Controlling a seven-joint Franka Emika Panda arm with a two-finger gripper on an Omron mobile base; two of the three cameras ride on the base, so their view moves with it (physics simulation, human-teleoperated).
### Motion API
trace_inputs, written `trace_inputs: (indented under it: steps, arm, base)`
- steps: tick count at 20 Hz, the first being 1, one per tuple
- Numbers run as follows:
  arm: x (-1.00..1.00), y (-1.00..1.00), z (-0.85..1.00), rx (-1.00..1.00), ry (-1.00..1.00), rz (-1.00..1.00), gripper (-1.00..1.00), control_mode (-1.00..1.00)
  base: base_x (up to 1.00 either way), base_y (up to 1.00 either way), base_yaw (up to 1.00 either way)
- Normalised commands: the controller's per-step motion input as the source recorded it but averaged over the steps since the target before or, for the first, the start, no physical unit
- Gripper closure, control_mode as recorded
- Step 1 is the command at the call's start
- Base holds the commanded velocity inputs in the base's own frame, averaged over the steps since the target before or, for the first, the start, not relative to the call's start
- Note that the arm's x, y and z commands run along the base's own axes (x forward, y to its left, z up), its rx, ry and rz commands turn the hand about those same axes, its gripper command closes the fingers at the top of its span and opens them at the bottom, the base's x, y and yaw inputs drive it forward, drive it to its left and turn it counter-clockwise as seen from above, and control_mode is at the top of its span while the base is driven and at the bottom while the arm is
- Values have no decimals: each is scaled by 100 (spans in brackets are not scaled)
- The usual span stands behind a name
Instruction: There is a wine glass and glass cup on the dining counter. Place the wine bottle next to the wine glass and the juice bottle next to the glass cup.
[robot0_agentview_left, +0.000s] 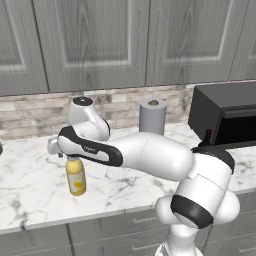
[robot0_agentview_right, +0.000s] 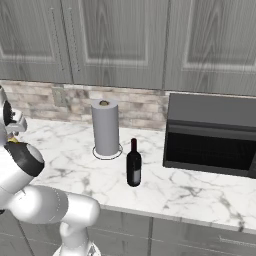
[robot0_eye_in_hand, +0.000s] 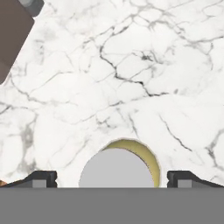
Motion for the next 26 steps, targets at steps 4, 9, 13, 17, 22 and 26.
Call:
trace_inputs:
  steps: [4, 9, 13, 17, 22, 26]
  arm:
    - [3, 4, -7, -1, 0, 0, -100, -100]
    - [-6, -1, -4, -4, 0, 0, -100, -100]
    - [-12, -2, -1, -2, 0, 0, -100, -100]
    - [-13, -5, -1, 0, 0, 0, -100, -100]
    - [-6, -12, -5, 0, 0, 0, -100, -100]
    - [0, -16, -17, -3, 0, 0, -100, -100]
  base:
    - [0, 0, 0]
    - [0, 0, 0]
    - [0, 0, 0]
    - [0, 0, 0]
    - [0, 0, 0]
    - [0, 0, 0]
